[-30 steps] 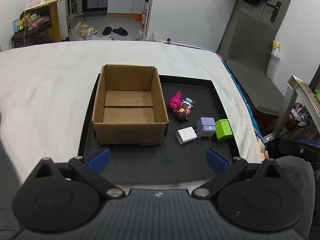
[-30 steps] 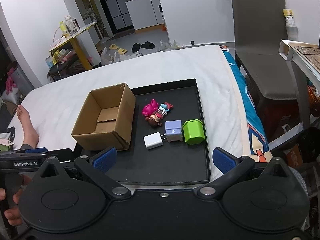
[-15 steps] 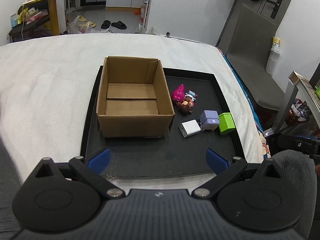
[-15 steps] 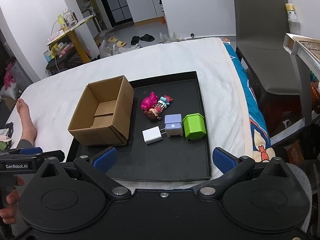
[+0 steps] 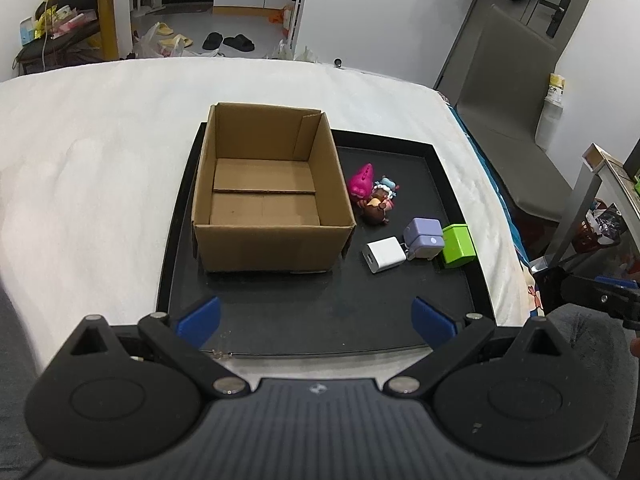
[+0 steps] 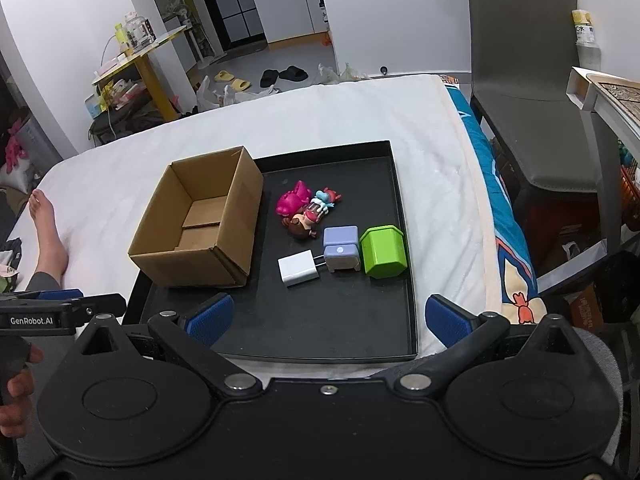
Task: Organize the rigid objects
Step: 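Move the right gripper toward the lavender cube charger on the tray, then grasp the lavender cube charger with the right gripper while the left gripper holds the box wall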
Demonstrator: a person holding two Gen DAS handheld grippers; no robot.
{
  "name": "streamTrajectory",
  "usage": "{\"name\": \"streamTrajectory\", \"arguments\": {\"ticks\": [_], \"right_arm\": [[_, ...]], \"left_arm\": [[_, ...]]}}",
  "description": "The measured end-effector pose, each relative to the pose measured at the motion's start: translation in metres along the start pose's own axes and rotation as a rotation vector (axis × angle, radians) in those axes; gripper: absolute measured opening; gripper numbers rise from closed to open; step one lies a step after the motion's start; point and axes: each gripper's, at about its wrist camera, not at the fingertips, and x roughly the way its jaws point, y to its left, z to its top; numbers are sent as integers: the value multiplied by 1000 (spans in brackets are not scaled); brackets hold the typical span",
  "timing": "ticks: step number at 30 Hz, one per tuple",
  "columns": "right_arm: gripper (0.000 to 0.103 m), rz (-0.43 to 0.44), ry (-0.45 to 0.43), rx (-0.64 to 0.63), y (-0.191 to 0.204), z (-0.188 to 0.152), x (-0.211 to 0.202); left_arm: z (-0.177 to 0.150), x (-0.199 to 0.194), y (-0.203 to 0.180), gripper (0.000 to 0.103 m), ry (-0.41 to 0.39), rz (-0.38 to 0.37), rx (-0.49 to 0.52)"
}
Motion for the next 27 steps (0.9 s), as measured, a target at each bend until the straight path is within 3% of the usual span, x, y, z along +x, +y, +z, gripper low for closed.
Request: {"name": "streamTrajectory", "arguments": {"ticks": [20,27], "right_arm": [[102,-32,16,30,-6,8,30],[102,-74,25,49,-12,13,41]], "left_arm": [[15,34,43,99,-11,23,-102],[23,47,69,87,-18,62,-189]]}}
